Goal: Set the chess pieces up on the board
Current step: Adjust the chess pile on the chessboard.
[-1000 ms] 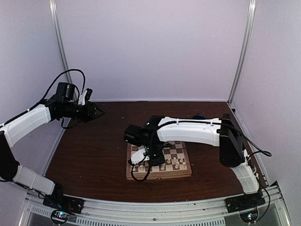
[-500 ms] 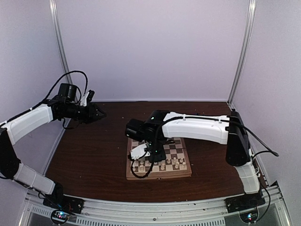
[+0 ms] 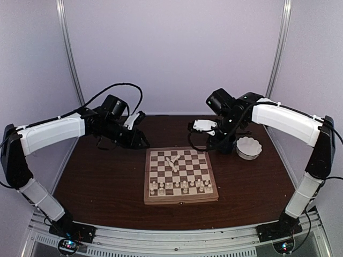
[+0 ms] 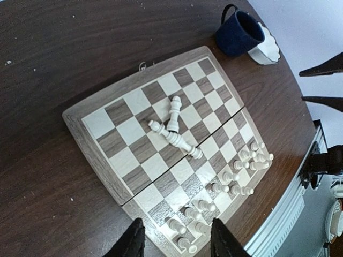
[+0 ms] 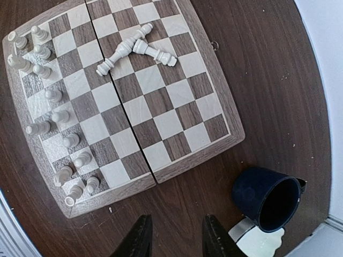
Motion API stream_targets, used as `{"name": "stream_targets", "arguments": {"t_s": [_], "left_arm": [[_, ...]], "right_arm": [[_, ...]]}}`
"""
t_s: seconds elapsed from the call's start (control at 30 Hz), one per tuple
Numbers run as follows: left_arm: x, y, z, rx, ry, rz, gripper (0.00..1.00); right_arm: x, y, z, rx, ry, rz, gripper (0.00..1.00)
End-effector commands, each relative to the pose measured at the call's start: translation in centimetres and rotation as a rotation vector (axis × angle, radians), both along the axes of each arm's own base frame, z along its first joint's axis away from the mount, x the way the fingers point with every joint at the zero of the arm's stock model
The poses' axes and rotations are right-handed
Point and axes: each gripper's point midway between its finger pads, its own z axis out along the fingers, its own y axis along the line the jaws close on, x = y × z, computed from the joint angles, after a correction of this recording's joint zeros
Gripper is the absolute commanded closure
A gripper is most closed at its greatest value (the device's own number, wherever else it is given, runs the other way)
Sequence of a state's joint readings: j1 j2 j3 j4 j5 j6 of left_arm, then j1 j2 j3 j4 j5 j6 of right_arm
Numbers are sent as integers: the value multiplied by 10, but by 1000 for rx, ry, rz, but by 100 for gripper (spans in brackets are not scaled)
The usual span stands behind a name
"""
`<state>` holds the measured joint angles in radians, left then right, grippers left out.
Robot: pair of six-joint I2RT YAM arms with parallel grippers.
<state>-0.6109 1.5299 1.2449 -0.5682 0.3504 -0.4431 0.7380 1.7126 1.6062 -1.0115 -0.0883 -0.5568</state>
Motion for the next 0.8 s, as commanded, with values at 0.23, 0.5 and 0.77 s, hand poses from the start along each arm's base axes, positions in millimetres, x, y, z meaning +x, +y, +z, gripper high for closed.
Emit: {"name": "stream_targets", "arguments": {"t_s": [0.23, 0.5, 0.77], "left_arm": [[26, -54, -48, 58, 56, -38, 58], [46, -105, -65, 200, -48, -298, 55], [36, -109, -109, 401, 39, -369, 51]], "right_arm": [[38, 36, -26, 170, -1, 74, 61], [38, 25, -26, 241, 30, -9, 59], [46, -7, -17, 322, 38, -119, 58]]}}
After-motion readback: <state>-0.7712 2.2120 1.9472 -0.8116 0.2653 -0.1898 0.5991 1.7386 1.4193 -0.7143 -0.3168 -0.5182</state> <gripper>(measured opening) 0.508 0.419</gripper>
